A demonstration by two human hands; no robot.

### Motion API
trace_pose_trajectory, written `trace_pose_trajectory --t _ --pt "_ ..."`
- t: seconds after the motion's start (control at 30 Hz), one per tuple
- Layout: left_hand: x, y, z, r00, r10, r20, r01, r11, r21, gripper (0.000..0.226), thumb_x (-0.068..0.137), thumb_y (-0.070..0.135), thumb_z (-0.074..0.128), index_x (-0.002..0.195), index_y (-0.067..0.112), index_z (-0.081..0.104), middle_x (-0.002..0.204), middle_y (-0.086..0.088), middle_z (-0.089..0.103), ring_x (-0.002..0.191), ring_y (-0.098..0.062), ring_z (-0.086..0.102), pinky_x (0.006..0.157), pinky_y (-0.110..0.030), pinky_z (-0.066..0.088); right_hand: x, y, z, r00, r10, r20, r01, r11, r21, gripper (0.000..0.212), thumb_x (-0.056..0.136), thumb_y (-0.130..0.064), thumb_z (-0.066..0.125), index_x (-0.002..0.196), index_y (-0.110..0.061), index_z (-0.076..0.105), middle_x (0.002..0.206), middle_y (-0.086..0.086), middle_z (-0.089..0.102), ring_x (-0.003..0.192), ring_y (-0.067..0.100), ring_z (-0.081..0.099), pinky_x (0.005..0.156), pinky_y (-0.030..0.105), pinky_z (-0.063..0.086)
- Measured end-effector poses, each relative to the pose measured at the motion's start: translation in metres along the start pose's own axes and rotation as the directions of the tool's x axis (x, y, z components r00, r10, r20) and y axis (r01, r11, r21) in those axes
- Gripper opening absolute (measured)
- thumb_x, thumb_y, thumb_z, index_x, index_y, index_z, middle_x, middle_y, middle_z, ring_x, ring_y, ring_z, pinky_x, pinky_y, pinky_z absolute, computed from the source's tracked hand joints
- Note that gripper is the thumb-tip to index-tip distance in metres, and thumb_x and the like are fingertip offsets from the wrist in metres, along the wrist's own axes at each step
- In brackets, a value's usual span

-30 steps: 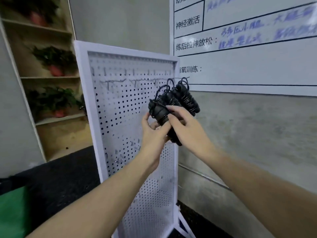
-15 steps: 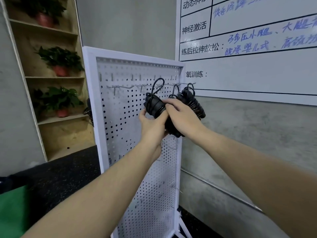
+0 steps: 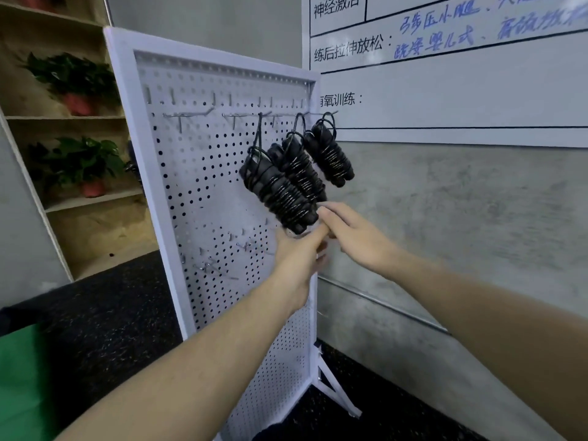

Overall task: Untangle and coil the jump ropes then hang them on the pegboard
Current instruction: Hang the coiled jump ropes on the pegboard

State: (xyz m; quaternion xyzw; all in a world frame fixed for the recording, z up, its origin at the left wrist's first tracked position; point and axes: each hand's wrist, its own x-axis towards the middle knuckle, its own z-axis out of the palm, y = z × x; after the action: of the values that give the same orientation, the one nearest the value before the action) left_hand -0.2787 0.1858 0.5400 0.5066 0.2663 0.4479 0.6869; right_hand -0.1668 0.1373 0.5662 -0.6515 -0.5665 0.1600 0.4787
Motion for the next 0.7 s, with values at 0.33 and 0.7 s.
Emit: trace_pose_trajectory --t 0.33,0.7 --pt "-0.010 -0.157 0.045 0.875 -0.471 0.113 0.389 0.823 0.414 0.020 0.096 0.026 0.070 0.112 0.019 0.060 0.114 -0.006 0.065 0.097 -0.024 0.068 0.079 -0.036 0.059 -0.098 0.158 -0.036 0.937 0.349 0.014 -0.344 0.929 -0.135 0.039 0.106 -0.041 0.044 0.141 -0.026 0.051 0.125 -0.003 0.058 0.109 0.015 0.058 0.081 0.022 0.042" --pt "-0.045 -0.395 0.067 0.590 -0.790 0.165 0.306 0.408 0.860 0.022 0.099 0.031 0.064 0.117 0.021 0.056 0.099 -0.002 0.063 0.083 -0.017 0.062 0.068 -0.029 0.051 -0.246 0.385 -0.025 0.610 0.775 0.166 -0.690 0.623 -0.370 0.037 0.103 -0.035 0.055 0.136 -0.018 0.057 0.097 -0.009 0.060 0.075 0.005 0.055 0.058 0.014 0.042"
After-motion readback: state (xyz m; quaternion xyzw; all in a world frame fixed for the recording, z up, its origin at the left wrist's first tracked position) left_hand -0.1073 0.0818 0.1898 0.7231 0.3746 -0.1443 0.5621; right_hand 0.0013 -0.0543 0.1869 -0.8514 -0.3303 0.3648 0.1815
